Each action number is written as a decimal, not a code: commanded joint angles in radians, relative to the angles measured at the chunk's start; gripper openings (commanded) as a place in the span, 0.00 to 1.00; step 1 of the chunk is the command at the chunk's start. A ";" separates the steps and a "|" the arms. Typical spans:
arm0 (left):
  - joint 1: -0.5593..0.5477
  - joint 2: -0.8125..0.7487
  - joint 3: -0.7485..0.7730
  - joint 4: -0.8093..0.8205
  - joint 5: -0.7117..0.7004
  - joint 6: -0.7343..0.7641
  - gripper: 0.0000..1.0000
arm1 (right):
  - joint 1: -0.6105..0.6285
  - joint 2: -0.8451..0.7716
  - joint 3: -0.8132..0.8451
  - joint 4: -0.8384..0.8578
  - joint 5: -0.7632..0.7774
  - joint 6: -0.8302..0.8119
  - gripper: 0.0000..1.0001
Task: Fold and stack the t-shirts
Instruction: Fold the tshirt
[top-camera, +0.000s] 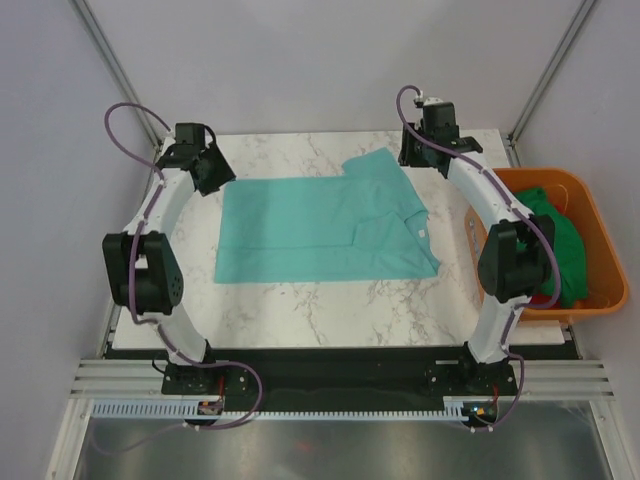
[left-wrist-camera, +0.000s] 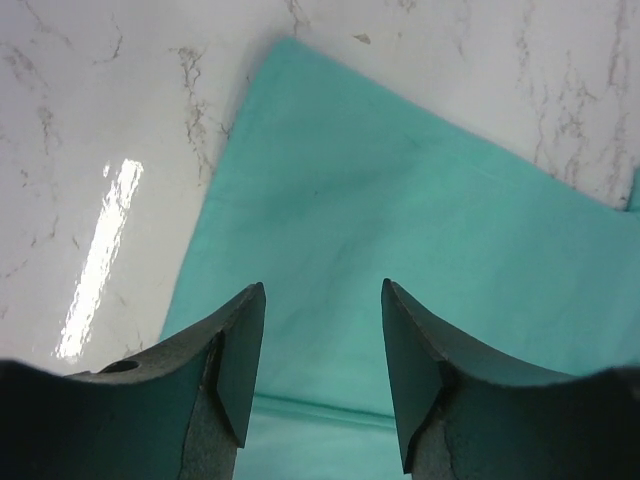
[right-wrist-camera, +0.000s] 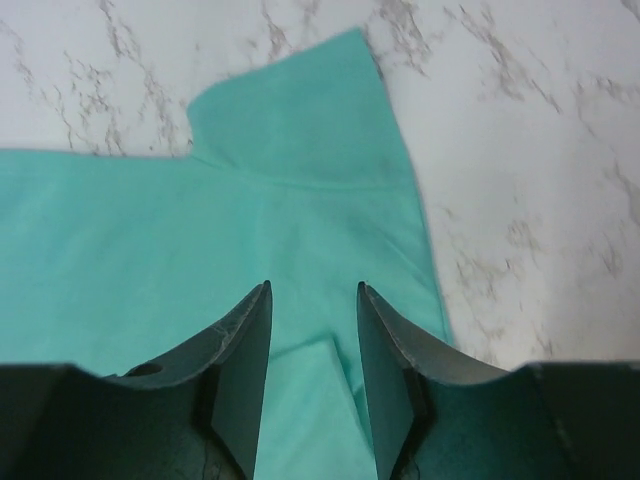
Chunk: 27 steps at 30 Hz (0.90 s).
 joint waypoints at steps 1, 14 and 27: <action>0.062 0.134 0.096 0.007 0.089 0.083 0.57 | -0.008 0.122 0.151 0.085 -0.101 -0.077 0.48; 0.089 0.487 0.385 0.006 0.140 0.154 0.55 | -0.108 0.598 0.550 0.257 -0.348 0.007 0.47; 0.101 0.625 0.492 0.006 0.169 0.183 0.50 | -0.120 0.850 0.681 0.409 -0.401 0.061 0.47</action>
